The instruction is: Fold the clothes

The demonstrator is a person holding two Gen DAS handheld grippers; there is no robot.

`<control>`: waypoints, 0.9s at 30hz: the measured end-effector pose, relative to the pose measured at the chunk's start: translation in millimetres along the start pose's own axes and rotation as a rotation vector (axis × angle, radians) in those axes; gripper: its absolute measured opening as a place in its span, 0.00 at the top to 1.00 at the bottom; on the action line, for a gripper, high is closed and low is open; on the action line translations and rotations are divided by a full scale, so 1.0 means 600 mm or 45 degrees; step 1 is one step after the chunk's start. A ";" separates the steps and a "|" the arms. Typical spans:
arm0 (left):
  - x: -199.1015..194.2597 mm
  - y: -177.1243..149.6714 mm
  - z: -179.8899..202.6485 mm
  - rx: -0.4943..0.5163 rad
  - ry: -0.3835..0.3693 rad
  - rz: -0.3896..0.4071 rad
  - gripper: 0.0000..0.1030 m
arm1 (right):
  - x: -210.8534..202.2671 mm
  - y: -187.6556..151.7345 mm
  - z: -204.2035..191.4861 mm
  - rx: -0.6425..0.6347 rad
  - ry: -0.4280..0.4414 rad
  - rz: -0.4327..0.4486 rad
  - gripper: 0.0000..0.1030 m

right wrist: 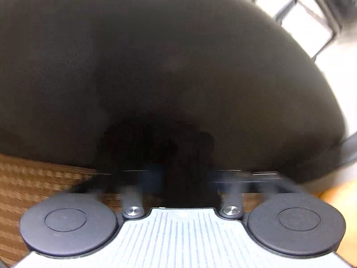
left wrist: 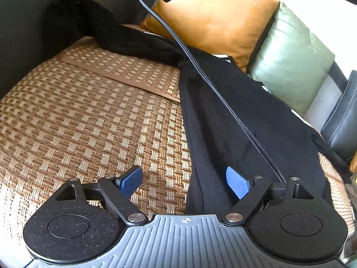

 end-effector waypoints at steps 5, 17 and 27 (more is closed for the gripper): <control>0.003 0.000 0.015 -0.009 -0.005 -0.032 0.12 | -0.053 -0.015 0.052 0.142 -0.022 0.076 0.88; 0.019 0.008 -0.023 -0.246 -0.145 -0.191 0.99 | -0.202 -0.111 0.235 0.650 -0.129 0.268 0.88; -0.020 0.026 0.089 0.112 0.051 -0.118 0.98 | -0.344 -0.254 0.378 1.116 -0.238 0.535 0.89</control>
Point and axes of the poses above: each gripper's, at about its wrist camera, not at the fingertips, and x roughly the way its jaws point, z to its right, y to its top, the point moved 1 cm from there along x, roughly the way its jaws point, and after that the axes turned 1 degree about y, right-handed, at the moved point
